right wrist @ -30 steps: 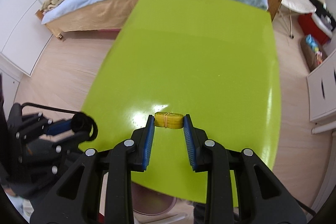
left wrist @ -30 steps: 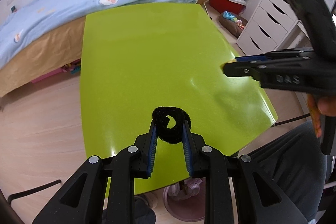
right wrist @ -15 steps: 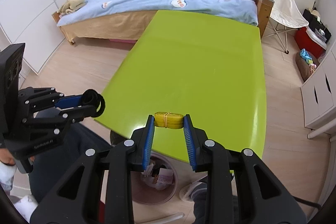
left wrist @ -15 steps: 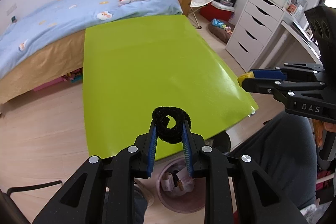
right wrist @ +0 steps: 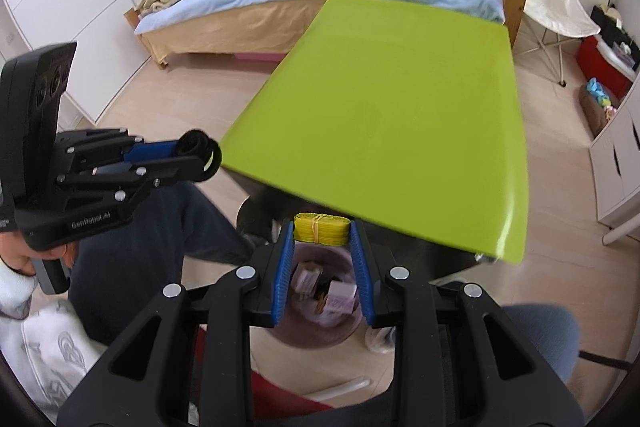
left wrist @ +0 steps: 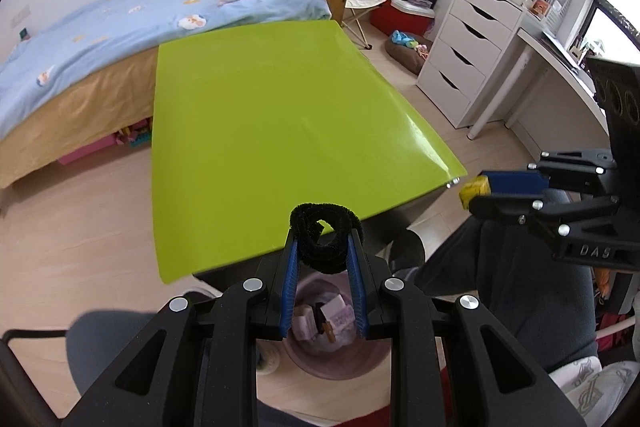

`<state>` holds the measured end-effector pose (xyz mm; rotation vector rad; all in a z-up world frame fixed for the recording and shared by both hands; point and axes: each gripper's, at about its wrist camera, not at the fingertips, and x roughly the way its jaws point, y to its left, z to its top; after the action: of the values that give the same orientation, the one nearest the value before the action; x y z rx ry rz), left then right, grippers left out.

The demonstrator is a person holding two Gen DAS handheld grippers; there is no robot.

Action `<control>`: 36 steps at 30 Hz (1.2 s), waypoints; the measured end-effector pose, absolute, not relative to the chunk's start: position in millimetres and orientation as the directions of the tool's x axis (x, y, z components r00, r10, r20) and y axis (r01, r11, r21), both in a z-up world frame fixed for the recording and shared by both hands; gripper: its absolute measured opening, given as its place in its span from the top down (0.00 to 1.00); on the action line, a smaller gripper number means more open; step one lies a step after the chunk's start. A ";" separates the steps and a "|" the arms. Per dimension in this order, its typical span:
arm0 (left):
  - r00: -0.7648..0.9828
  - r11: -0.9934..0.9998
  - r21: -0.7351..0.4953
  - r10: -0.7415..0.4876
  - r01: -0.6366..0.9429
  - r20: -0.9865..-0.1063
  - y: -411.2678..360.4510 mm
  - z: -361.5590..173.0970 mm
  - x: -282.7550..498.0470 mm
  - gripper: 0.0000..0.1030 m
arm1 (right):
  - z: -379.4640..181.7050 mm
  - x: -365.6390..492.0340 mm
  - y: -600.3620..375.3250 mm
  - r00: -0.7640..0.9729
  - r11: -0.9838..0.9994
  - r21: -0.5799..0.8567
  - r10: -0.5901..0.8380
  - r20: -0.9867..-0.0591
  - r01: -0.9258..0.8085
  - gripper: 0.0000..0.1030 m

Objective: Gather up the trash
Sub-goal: 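Drop the black sock and yellow tape into the pink wastebasket with both grippers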

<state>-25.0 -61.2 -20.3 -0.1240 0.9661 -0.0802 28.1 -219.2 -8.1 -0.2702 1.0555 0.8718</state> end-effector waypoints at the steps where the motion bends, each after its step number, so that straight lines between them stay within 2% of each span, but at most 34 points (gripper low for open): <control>1: 0.563 0.989 -0.148 -0.127 0.009 -0.817 -61.8 -22.3 -28.5 0.78 | -12.7 23.3 -219.8 0.190 0.642 0.210 0.494 -0.848 -0.737 0.73; 12: 0.542 0.984 -0.180 -0.151 -0.001 -0.827 -63.6 -30.8 -45.8 0.78 | -32.8 -0.2 -216.5 0.095 0.597 0.275 0.513 -0.853 -0.754 0.70; 13: 0.543 0.984 -0.180 -0.151 0.000 -0.826 -63.9 -30.3 -46.0 0.78 | -32.6 0.0 -215.5 0.096 0.595 0.275 0.514 -0.852 -0.755 0.66; 15: 0.546 0.984 -0.181 -0.153 0.003 -0.823 -64.7 -29.2 -47.3 0.78 | -31.5 1.1 -215.7 0.107 0.599 0.267 0.514 -0.851 -0.755 0.35; 16: 0.546 0.983 -0.182 -0.155 0.005 -0.823 -65.3 -28.8 -47.1 0.78 | -30.8 2.2 -217.2 0.111 0.603 0.270 0.518 -0.848 -0.751 0.30; 18: 0.546 0.983 -0.183 -0.159 0.011 -0.823 -66.1 -28.9 -47.1 0.78 | -30.0 4.6 -221.0 0.119 0.616 0.277 0.522 -0.844 -0.737 0.13; 22: 0.541 0.982 -0.188 -0.175 0.032 -0.823 -70.5 -29.2 -47.3 0.78 | -24.8 10.0 -228.4 0.162 0.650 0.263 0.518 -0.840 -0.713 0.09; 30: 0.521 0.976 -0.196 -0.215 0.092 -0.826 -84.2 -29.5 -46.0 0.74 | -18.3 21.5 -247.4 0.222 0.702 0.267 0.522 -0.824 -0.660 0.08; 31: 0.519 0.976 -0.195 -0.216 0.096 -0.827 -86.2 -29.9 -45.6 0.72 | -17.1 22.9 -250.0 0.229 0.707 0.270 0.524 -0.821 -0.653 0.08; 33: 0.517 0.975 -0.197 -0.220 0.100 -0.827 -88.1 -31.2 -44.0 0.56 | -15.8 24.4 -252.9 0.237 0.714 0.271 0.525 -0.818 -0.646 0.07; 34: 0.517 0.975 -0.200 -0.222 0.100 -0.827 -88.7 -31.7 -43.6 0.41 | -15.7 24.9 -254.0 0.240 0.716 0.271 0.524 -0.817 -0.643 0.07; 35: 0.519 0.974 -0.205 -0.225 0.098 -0.824 -88.8 -32.2 -43.1 0.31 | -15.3 25.4 -255.6 0.244 0.719 0.269 0.523 -0.817 -0.640 0.07; 36: 0.521 0.974 -0.207 -0.225 0.095 -0.823 -88.9 -32.5 -42.5 0.26 | -15.0 25.0 -257.1 0.248 0.721 0.268 0.523 -0.815 -0.639 0.07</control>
<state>-42.5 -88.9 -32.5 -0.1424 1.0055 -0.1924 25.0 -257.1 -15.0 -0.1274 1.0552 0.7946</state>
